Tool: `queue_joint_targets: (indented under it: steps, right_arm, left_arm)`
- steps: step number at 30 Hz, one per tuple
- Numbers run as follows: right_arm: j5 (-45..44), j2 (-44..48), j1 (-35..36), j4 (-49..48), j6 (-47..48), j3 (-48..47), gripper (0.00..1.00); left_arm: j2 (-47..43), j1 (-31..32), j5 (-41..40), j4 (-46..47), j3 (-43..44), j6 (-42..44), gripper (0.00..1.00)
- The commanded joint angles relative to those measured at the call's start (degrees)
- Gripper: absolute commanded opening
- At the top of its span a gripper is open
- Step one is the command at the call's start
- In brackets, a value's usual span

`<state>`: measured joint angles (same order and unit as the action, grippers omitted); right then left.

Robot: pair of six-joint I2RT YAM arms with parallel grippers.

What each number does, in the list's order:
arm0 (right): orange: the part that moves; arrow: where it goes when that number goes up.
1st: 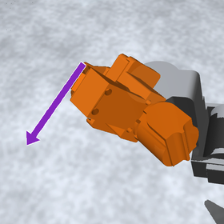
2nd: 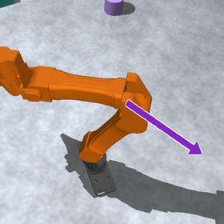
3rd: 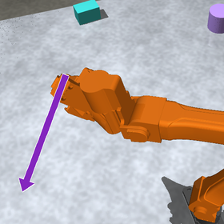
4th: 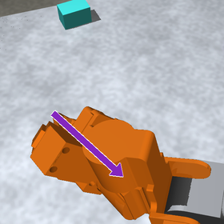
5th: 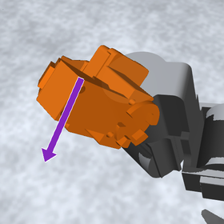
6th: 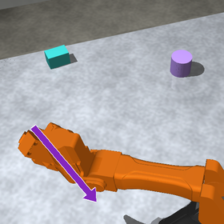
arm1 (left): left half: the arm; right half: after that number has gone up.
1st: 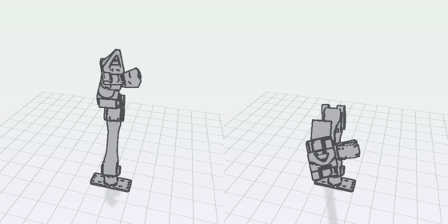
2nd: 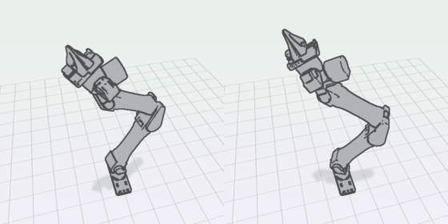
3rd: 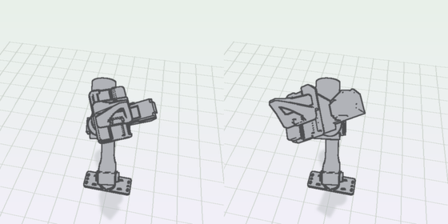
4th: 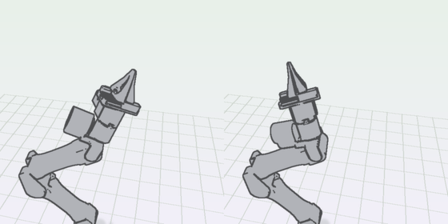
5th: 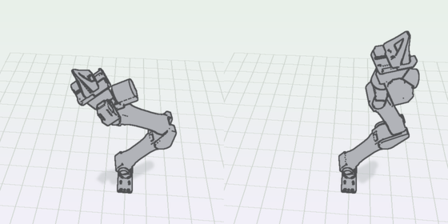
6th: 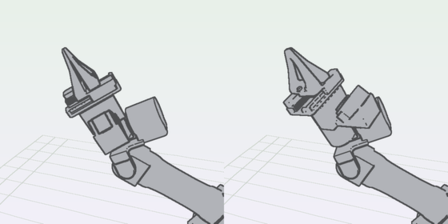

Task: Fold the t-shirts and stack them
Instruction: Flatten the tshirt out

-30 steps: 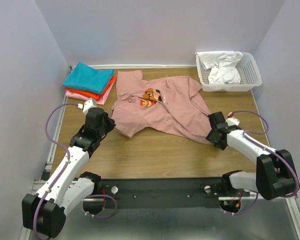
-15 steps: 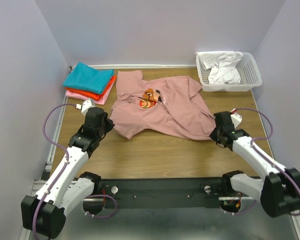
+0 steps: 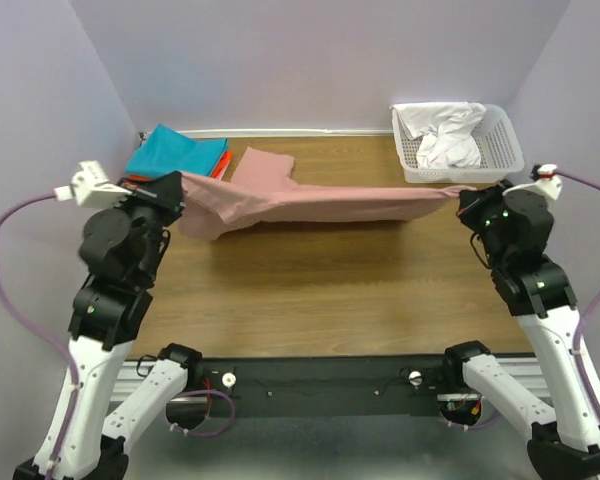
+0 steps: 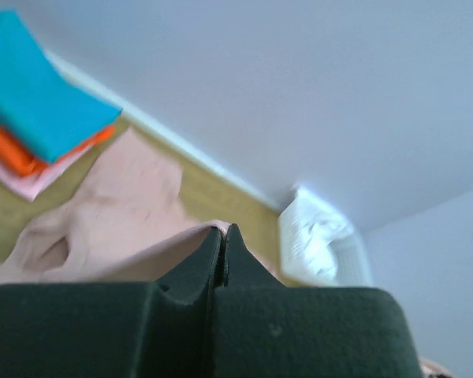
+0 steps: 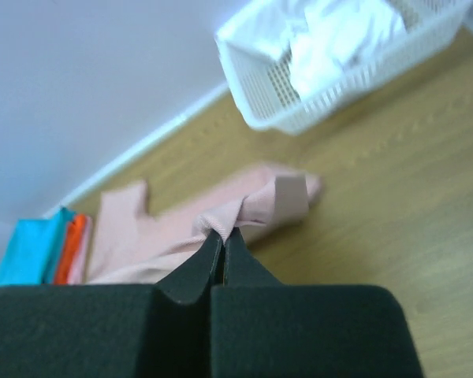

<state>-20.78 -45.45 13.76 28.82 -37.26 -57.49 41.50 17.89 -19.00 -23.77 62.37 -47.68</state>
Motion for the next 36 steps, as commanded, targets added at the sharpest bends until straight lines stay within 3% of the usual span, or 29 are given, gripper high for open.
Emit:
queue_joint_targets:
  steps: [1,7,15,24,30,33,36]
  right_arm:
    - [-4.2,1.8,-0.5,2.3,3.5,-8.9,0.0]
    - [-0.9,0.1,-0.4,3.5,8.1,-24.0,0.0]
    - [-4.5,-5.8,-0.4,4.4,12.7,-37.7,0.01]
    - [-5.9,-20.3,-0.4,4.1,16.9,-46.5,0.01]
    - [-1.0,-33.6,-0.4,-1.1,20.6,-50.3,0.0]
    - [-0.9,-41.5,-0.4,-2.9,22.0,-57.7,0.0]
    - [-1.6,-50.7,-0.5,-3.4,23.3,-70.4,0.0]
  left_arm:
    - [-2.6,0.1,-7.3,0.5,9.1,2.3,0.0]
    - [0.6,0.1,-5.4,3.9,23.9,7.9,0.0]
    - [10.7,0.1,-7.6,5.7,44.0,17.3,0.0]
    - [27.0,-0.3,-14.6,10.1,54.0,28.6,0.0]
    - [44.4,-8.5,-5.0,6.6,65.6,29.7,0.0]
    - [53.1,-13.2,3.1,5.3,78.0,28.7,0.0]
    - [59.0,-17.0,10.2,7.0,83.5,25.6,0.0]
